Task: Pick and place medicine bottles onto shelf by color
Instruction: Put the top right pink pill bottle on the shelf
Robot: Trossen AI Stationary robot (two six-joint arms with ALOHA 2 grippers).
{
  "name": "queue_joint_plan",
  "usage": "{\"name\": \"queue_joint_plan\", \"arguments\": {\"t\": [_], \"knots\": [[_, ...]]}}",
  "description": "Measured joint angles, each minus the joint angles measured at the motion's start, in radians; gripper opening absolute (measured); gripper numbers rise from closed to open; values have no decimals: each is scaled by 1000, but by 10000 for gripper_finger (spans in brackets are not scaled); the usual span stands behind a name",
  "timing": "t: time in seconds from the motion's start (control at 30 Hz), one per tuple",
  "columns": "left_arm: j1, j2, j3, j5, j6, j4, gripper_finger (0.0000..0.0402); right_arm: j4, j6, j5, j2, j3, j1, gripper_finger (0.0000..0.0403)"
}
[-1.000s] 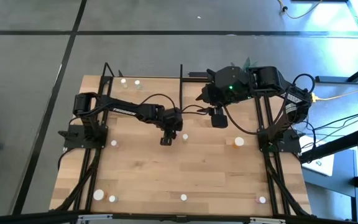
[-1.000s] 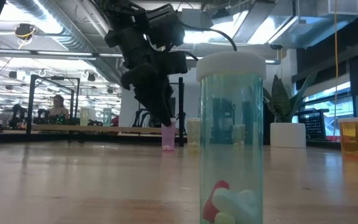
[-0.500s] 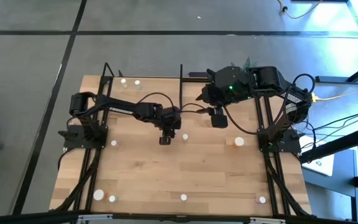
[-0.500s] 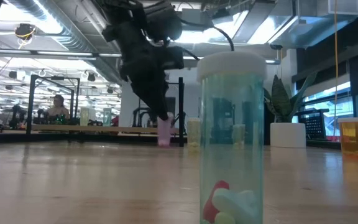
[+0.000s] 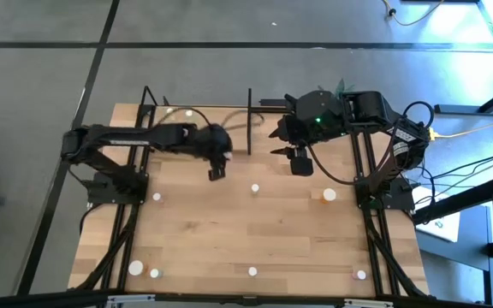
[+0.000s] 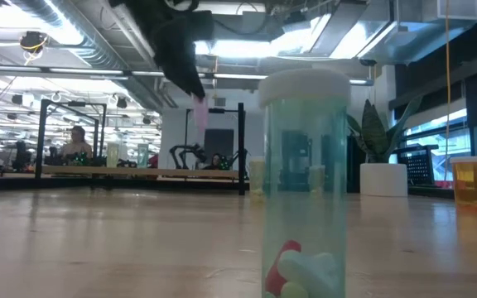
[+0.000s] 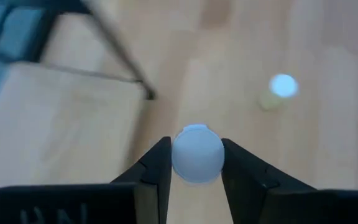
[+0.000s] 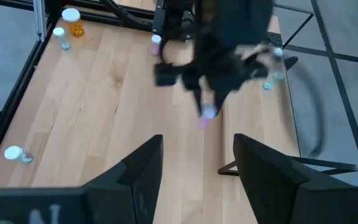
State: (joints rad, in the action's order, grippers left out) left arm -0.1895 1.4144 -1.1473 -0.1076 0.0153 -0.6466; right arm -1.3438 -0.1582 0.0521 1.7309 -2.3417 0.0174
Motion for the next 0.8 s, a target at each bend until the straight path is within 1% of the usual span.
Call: {"name": "queue_joint_plan", "arguments": {"t": [0.1, 0.2, 0.43, 0.57, 0.63, 0.8], "knots": [[-60, -48, 0, -24, 10, -9, 103, 2, 7, 6, 0, 0, 0, 198], [-136, -72, 0, -30, 10, -20, 103, 12, 23, 8, 0, 0, 0, 198], [-319, -63, 0, -31, -10, -16, 103, 38, 22, 10, 1, 0, 0, 198], [-403, -59, 0, -30, -22, -15, 103, 50, 21, 11, 2, 0, 0, 198], [-433, -47, 0, -30, -22, -16, 103, 69, 22, 37, 2, 9, 0, 198], [-476, 2, 0, -13, -24, -11, 103, 85, 22, 158, 3, 49, 0, 198]]}}
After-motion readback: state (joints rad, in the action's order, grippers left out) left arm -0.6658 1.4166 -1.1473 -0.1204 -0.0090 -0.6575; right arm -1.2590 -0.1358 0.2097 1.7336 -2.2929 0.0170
